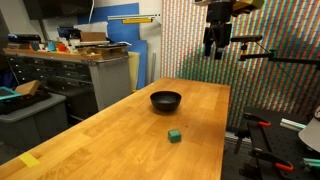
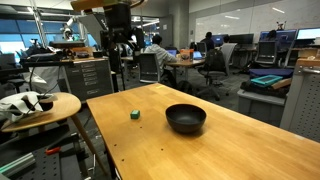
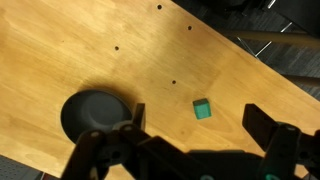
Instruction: Put the block in the bowl
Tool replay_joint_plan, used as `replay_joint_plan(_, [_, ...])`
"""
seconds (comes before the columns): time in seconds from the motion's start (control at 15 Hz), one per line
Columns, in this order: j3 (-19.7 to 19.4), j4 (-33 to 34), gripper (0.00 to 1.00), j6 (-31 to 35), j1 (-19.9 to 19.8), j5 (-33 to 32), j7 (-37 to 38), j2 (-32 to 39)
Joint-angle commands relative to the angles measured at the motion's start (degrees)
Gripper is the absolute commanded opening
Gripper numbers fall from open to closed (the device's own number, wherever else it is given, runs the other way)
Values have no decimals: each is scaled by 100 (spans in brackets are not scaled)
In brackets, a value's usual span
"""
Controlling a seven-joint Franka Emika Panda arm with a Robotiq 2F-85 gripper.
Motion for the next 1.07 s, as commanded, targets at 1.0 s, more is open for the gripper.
replay_joint_plan(1.0, [652,725,100,2225,244,1500,-1579,2924])
